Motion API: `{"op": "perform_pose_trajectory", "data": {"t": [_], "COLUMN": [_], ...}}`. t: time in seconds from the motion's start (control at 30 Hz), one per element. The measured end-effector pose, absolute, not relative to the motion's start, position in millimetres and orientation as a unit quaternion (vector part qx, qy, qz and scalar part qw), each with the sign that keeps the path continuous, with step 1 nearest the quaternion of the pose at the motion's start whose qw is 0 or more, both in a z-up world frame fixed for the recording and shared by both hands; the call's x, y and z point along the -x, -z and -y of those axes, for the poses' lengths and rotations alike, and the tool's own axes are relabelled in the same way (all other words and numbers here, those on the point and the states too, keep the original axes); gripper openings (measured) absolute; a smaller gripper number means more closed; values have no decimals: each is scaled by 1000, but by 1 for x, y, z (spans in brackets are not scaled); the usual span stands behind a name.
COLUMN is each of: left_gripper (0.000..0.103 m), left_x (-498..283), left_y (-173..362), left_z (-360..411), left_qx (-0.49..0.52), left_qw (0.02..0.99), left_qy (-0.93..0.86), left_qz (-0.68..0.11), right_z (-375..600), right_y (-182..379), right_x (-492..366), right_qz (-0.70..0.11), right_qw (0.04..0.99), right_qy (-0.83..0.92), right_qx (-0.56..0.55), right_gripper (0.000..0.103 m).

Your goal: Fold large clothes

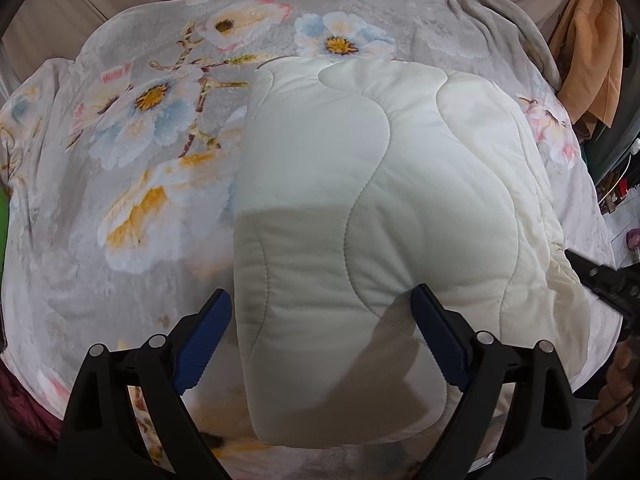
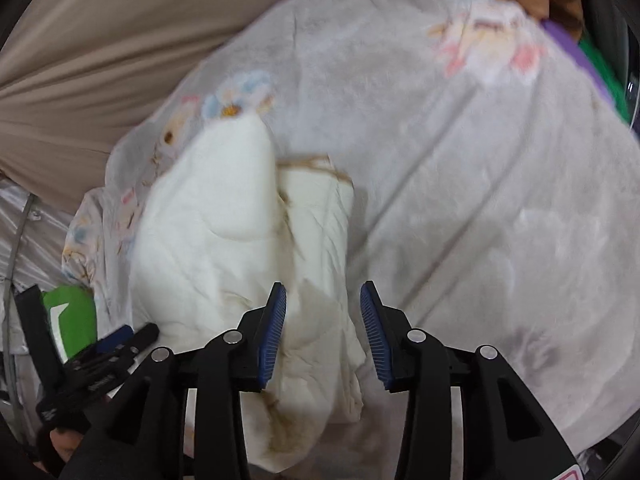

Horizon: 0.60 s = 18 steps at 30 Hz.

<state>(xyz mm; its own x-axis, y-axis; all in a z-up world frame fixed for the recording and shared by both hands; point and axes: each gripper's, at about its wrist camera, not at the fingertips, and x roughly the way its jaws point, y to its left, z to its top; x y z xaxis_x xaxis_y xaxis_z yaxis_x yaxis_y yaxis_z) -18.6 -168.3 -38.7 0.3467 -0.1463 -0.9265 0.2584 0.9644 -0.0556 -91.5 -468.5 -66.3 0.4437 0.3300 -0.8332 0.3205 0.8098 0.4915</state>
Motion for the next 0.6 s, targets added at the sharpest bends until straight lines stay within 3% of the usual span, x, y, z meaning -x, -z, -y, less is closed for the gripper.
{"op": "perform_pose_trajectory", "data": {"t": [0.23, 0.6], "left_gripper": [91, 94], "left_x": [13, 12], "left_y": [41, 43], "left_z": [164, 163], "left_qx": [-35, -25], "left_qw": [814, 812], "left_qy": [117, 115], "left_qz": [-567, -572], "right_z": [452, 458], "right_y": [102, 116], "right_x": [84, 95], "right_qz": [-552, -562], "right_qw": [764, 744], "right_qy": [-39, -47], "right_qx": [-332, -359], "right_gripper": [50, 53]}}
